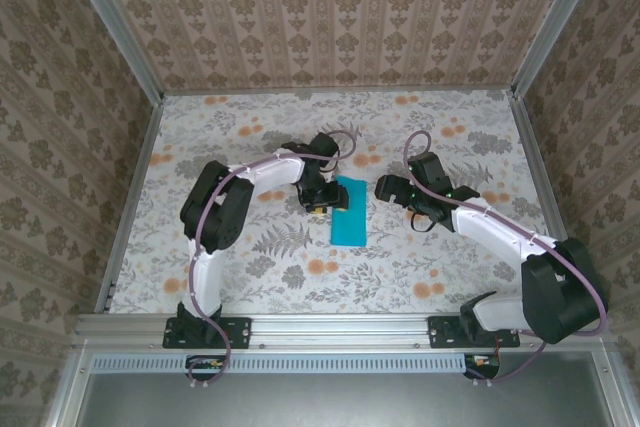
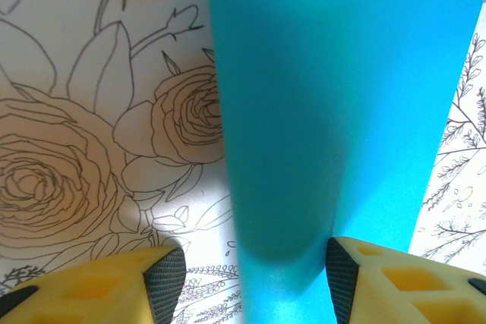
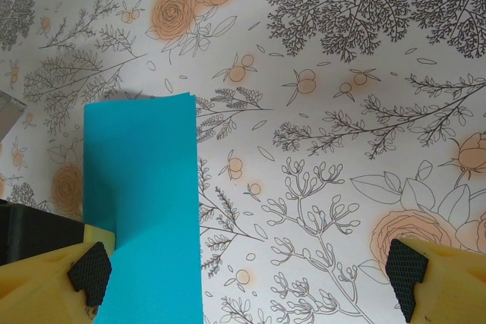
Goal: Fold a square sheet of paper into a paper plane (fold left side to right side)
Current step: First fold in half a square sheet of paper at the center of the table.
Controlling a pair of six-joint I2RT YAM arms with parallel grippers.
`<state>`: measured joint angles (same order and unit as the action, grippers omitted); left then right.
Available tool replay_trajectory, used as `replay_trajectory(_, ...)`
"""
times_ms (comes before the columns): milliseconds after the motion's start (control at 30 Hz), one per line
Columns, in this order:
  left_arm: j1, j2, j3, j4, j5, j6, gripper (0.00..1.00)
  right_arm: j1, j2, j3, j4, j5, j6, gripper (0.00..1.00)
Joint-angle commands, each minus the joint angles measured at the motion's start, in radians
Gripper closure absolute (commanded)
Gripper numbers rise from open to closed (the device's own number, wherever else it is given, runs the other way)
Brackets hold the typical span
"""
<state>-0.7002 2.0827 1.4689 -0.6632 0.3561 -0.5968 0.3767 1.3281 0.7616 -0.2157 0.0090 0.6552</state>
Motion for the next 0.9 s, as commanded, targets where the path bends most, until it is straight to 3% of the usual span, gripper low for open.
replay_trajectory(0,-0.056,0.136,-0.046,0.077,0.006,0.035,0.42,-0.005,-0.017,-0.012,0.000,0.011,0.000,0.03)
replay_trajectory(867,-0.058,0.152,-0.022,0.056,-0.008,0.052,0.42,-0.005,0.013,0.001,0.010,-0.027,-0.004,0.02)
